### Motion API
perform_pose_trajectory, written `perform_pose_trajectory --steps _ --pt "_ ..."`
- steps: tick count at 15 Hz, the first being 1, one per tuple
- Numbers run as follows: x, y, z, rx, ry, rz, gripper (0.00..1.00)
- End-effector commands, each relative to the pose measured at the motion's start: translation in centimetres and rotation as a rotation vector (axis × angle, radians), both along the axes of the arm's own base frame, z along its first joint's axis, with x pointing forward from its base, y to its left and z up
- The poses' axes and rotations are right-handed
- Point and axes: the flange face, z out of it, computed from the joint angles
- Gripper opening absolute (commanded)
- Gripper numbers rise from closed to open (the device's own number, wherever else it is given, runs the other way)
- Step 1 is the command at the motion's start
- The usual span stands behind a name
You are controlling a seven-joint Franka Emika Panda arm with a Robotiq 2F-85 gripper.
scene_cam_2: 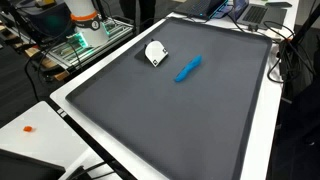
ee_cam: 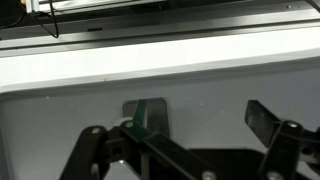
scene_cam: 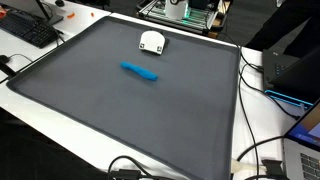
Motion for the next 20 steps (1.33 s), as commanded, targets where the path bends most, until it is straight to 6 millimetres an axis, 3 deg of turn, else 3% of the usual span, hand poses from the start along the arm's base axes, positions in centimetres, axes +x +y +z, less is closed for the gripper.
perform_pose_trajectory --steps 1,9,13,20 --pt "0.0 0.0 0.0 0.0 0.001 0.0 1.0" --pt "0.0 0.0 -0.1 -0.001 0.004 0.0 1.0" --pt "3.6 -2.2 -1.8 0.067 -0.02 -0.224 1.0" --pt "9.0 -6.4 -7.2 0.158 -0.082 -0.589 1.0"
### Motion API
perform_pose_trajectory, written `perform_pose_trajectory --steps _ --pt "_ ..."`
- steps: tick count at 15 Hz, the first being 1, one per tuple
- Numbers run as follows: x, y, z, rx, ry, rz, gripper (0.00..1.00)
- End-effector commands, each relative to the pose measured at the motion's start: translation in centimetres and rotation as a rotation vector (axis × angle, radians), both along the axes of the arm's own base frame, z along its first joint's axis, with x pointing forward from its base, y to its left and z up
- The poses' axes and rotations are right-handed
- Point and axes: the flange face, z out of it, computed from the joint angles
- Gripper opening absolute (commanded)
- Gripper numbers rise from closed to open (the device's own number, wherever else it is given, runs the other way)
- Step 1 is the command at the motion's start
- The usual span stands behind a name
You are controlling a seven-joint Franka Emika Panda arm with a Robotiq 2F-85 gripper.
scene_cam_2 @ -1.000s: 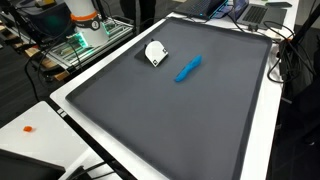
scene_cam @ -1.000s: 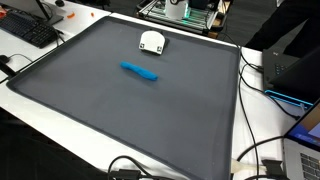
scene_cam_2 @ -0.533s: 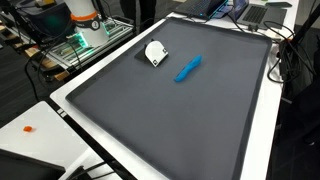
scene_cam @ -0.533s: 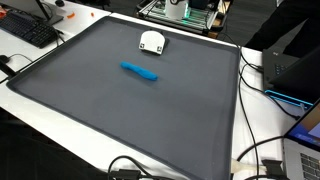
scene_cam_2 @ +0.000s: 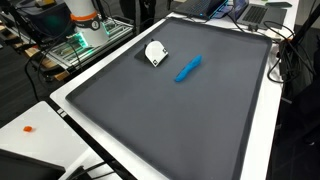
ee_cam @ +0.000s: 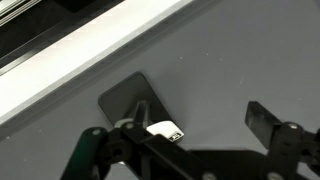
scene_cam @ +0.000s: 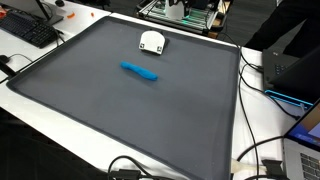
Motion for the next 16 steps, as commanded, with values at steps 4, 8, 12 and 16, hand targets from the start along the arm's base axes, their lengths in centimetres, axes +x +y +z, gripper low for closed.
perform_pose_trajectory --steps 4,8,12,16 --pt "2.7 -2.9 -4.4 0.066 -0.004 -0.355 1.0" --pt "3.0 -4.8 -6.0 0.066 -0.017 -0.566 1.0" --pt "2.1 -6.6 -6.7 0.051 0.009 -0.629 1.0" --pt "1.3 -8.3 -7.6 0.04 0.038 -0.659 1.0"
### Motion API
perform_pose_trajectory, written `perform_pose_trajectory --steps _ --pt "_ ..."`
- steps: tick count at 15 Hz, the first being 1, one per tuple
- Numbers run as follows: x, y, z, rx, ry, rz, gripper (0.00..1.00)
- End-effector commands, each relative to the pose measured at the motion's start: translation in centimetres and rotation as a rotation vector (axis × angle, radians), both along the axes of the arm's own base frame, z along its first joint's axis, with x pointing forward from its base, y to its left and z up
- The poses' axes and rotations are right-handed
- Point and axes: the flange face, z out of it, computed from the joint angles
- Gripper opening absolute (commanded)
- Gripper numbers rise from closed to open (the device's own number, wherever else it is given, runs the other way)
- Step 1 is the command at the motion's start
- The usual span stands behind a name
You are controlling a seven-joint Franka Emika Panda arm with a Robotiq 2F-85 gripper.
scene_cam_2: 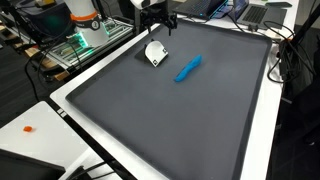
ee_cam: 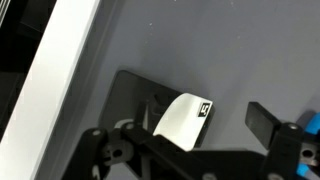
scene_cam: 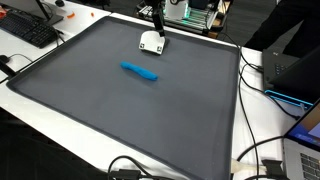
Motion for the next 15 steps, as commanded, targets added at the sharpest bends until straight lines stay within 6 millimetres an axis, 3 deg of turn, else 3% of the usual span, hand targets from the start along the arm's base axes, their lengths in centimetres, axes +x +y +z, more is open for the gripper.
perform_pose_trajectory --steps 1,15 --pt "-1.1 -1.5 -0.9 0.015 0.017 -0.06 1.0" --pt "-1.5 -3.1 -3.8 -0.013 -0.022 -0.165 1.0"
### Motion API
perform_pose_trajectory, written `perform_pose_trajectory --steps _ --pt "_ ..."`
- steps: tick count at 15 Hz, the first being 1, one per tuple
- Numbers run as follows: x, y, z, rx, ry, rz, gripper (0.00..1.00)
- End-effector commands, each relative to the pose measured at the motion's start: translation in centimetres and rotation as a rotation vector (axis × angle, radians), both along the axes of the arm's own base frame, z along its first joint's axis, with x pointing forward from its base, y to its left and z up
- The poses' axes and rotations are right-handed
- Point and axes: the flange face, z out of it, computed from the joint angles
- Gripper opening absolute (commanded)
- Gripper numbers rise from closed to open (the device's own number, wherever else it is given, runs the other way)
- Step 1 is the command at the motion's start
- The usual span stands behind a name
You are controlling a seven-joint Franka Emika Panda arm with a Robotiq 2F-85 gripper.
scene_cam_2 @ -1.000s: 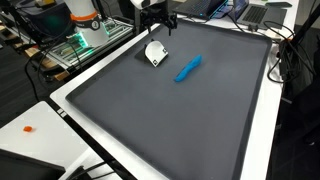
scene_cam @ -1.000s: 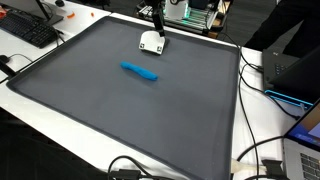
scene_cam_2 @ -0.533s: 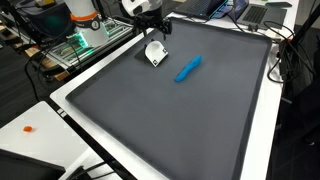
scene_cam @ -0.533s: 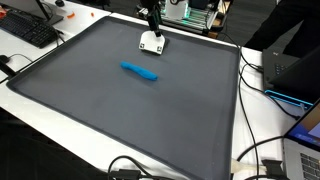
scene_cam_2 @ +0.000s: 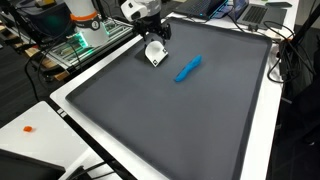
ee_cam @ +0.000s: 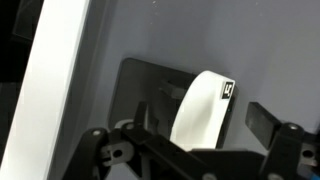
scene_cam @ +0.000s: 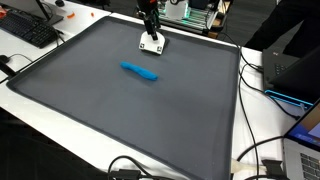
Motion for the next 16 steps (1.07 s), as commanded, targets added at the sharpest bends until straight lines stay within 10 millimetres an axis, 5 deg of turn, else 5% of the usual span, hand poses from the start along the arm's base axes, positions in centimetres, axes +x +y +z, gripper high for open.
perform_pose_trajectory --steps 1,7,11,16 --pt "-0.36 -0.06 -0.79 -0.012 -0.041 -0.052 1.0" --pt "-0.17 0.08 -1.21 -0.038 -0.078 -0.079 0.93" --pt "0.02 0.26 -1.35 -0.045 -0.092 -0.09 0.52" --pt "0.26 0.45 -1.29 -0.048 -0.109 -0.124 0.14"
